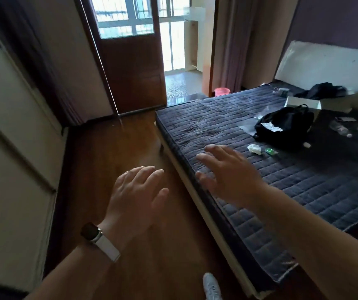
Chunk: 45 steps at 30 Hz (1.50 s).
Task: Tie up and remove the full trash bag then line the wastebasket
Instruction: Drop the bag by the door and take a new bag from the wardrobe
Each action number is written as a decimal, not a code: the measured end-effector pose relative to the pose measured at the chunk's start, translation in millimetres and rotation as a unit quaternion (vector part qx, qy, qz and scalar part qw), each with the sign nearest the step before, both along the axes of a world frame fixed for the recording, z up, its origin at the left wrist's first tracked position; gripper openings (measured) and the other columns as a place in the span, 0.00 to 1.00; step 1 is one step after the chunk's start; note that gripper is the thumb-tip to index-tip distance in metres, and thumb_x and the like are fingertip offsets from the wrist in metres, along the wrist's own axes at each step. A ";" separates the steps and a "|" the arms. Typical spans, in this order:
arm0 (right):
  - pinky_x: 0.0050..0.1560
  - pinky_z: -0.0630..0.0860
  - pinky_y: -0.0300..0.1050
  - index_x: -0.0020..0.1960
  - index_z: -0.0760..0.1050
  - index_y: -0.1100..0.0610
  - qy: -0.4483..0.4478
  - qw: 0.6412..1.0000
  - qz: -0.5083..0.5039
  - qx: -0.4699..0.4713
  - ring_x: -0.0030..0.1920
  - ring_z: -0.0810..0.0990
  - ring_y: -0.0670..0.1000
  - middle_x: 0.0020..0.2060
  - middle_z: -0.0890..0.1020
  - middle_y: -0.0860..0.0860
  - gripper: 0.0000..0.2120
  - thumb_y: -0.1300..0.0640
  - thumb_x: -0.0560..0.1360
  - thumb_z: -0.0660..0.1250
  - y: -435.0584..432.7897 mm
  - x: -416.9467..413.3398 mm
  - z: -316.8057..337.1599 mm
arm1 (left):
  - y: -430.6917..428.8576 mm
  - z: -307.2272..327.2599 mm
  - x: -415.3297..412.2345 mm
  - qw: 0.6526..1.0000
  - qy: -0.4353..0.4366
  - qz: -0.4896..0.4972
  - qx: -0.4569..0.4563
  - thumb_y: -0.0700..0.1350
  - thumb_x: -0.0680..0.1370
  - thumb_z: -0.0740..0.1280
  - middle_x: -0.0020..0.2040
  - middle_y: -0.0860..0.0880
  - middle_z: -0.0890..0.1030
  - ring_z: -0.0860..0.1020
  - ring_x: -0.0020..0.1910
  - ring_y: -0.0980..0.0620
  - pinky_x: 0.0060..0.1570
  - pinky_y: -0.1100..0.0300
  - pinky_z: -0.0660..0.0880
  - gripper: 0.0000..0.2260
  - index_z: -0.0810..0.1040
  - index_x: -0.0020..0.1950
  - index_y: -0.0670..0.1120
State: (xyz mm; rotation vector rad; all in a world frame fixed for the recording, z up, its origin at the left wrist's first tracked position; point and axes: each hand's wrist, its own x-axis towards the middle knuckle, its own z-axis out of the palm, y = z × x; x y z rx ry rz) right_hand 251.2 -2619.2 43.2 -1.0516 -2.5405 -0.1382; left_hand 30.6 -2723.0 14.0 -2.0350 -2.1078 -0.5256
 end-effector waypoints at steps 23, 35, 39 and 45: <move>0.56 0.76 0.53 0.63 0.74 0.52 0.003 0.989 0.145 0.004 0.61 0.76 0.57 0.61 0.78 0.53 0.23 0.40 0.74 0.59 282.5 -110.3 1.6 | 244.8 28.5 -82.1 0.992 0.029 0.118 0.017 0.59 0.76 0.59 0.64 0.50 0.78 0.73 0.66 0.47 0.65 0.43 0.69 0.21 0.77 0.64 0.51; 0.58 0.73 0.53 0.65 0.70 0.50 -0.036 0.988 0.149 0.003 0.63 0.74 0.55 0.63 0.75 0.51 0.23 0.39 0.75 0.56 374.5 -333.9 -8.2 | 338.5 -5.8 -298.8 0.990 -0.022 0.141 0.011 0.60 0.75 0.57 0.63 0.49 0.78 0.73 0.65 0.47 0.65 0.44 0.67 0.23 0.77 0.64 0.51; 0.61 0.71 0.53 0.67 0.69 0.49 -0.033 0.988 0.153 -0.010 0.66 0.72 0.54 0.65 0.74 0.50 0.24 0.39 0.76 0.53 397.3 -427.7 -0.2 | 359.7 3.4 -393.2 0.990 -0.015 0.142 -0.003 0.60 0.76 0.56 0.64 0.49 0.77 0.73 0.66 0.47 0.66 0.43 0.67 0.23 0.76 0.65 0.51; 0.59 0.72 0.53 0.66 0.69 0.48 -0.026 0.983 0.181 -0.008 0.65 0.73 0.54 0.64 0.75 0.50 0.23 0.38 0.76 0.54 426.4 -548.3 7.7 | 382.6 17.5 -505.8 0.985 -0.009 0.171 0.002 0.59 0.76 0.57 0.64 0.48 0.78 0.73 0.66 0.46 0.65 0.43 0.67 0.23 0.76 0.65 0.50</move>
